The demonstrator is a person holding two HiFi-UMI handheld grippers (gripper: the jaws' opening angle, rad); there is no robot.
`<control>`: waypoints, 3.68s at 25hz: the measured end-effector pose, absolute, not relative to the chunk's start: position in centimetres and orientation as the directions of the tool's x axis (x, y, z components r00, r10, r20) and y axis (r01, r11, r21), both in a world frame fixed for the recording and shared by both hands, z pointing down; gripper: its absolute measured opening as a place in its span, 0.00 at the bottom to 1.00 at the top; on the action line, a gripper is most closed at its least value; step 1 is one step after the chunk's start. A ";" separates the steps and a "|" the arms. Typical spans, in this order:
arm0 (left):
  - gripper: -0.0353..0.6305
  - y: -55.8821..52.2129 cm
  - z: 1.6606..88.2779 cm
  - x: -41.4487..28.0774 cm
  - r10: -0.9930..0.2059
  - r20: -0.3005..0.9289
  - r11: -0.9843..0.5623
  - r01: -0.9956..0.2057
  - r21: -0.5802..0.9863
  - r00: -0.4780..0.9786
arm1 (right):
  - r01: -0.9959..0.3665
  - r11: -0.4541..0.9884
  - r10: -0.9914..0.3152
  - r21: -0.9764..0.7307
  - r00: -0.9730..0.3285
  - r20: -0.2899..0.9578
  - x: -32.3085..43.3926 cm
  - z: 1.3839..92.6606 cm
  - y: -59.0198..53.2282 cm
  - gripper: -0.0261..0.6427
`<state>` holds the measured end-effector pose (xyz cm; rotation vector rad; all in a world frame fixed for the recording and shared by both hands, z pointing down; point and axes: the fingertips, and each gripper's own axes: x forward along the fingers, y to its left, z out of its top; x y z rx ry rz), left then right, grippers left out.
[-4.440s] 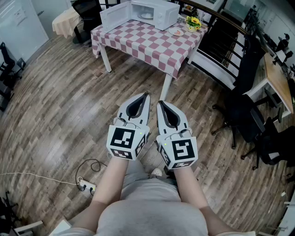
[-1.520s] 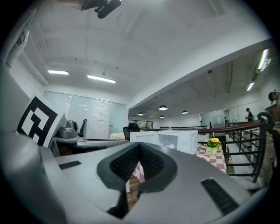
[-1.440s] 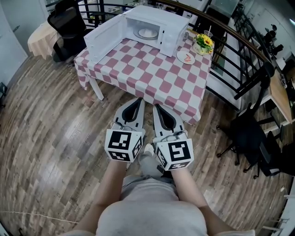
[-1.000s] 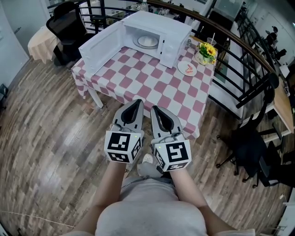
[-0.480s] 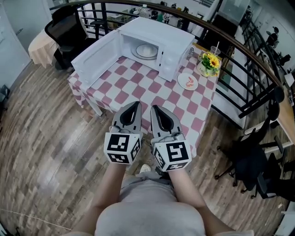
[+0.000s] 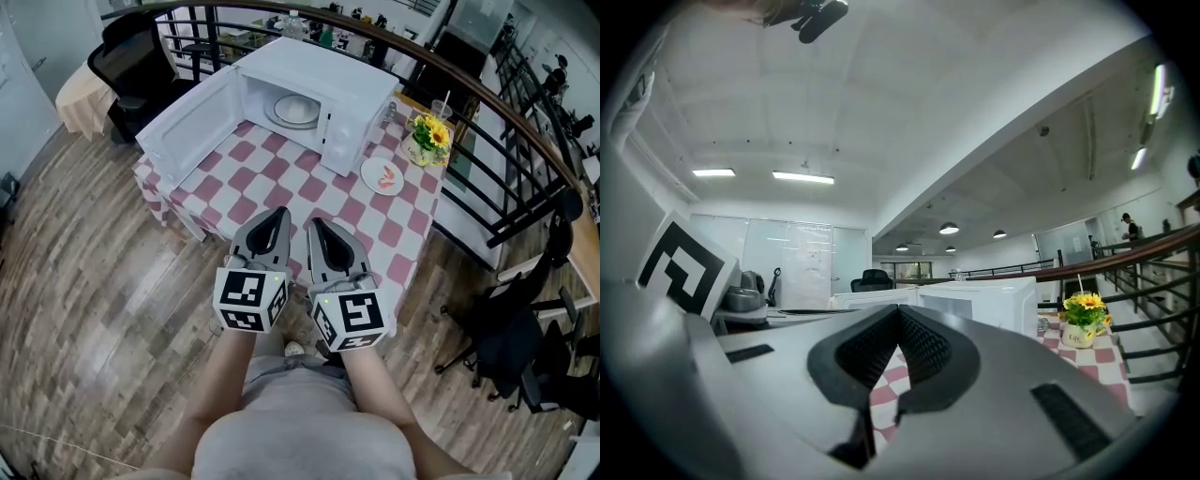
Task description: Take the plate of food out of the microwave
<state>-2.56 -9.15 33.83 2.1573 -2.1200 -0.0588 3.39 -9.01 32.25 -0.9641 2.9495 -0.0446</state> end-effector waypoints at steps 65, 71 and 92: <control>0.32 -37.3 43.5 -19.5 -0.947 0.183 -0.169 -0.894 0.415 0.264 | -0.732 0.677 -0.710 -0.077 -0.677 0.191 -12.0 42.2 -33.4 0.07; 0.40 -39.4 45.6 -20.0 -0.932 0.218 -0.133 -0.833 0.537 0.290 | -0.739 0.668 -0.709 -0.092 -0.669 0.225 -12.0 43.6 -35.0 0.07; 0.49 -46.3 54.3 -23.6 -0.871 0.452 0.214 -0.683 0.698 0.189 | -0.735 0.666 -0.671 -0.125 -0.664 0.329 -12.6 48.0 -36.9 0.07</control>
